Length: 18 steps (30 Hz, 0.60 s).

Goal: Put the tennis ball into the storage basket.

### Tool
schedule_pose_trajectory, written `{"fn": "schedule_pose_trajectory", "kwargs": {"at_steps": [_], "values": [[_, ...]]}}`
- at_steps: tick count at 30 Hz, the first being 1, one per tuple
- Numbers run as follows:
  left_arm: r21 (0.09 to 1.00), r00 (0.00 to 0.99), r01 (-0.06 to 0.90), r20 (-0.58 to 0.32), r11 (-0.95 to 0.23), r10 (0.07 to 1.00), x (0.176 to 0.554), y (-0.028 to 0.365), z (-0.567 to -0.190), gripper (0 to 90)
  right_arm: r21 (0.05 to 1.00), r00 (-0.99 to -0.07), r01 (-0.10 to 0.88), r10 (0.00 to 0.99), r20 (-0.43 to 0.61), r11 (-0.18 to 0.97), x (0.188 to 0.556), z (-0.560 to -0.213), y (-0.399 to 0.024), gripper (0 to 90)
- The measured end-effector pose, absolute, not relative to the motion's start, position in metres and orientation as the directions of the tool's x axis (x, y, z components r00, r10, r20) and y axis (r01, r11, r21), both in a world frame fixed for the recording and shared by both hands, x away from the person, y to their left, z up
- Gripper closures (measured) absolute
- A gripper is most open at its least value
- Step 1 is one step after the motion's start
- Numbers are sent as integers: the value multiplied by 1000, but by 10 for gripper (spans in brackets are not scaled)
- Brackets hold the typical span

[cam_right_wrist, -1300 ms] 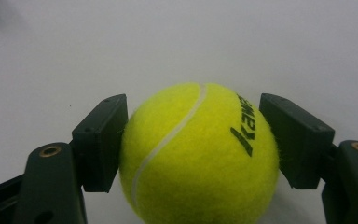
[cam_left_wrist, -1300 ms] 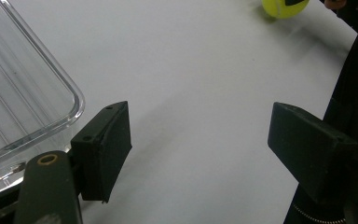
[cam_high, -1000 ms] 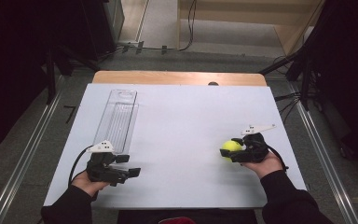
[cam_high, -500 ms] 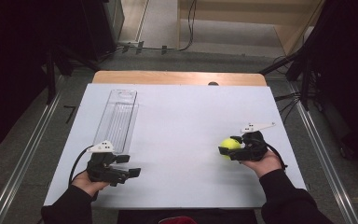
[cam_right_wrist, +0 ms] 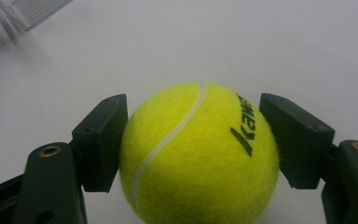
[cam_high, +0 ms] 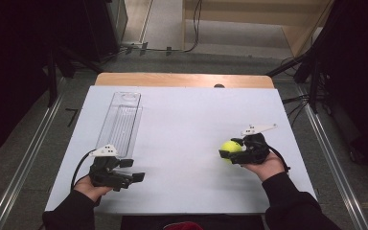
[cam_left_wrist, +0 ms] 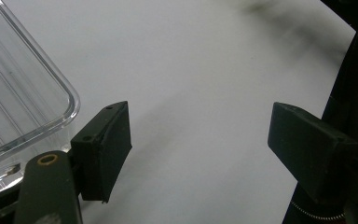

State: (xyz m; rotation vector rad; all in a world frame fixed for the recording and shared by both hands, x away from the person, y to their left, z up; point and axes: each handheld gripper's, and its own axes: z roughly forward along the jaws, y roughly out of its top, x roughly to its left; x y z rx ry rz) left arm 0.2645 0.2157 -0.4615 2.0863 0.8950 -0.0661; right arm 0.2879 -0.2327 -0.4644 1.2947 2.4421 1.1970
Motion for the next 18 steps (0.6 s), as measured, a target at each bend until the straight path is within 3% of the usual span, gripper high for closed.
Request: {"fn": "schedule_pose_trajectory", "kwargs": {"at_steps": [18], "values": [[685,742,618,-345,-387,575,264,216,-461,222,704,-666,625,701,255,337,296,-462,-208,249]]}}
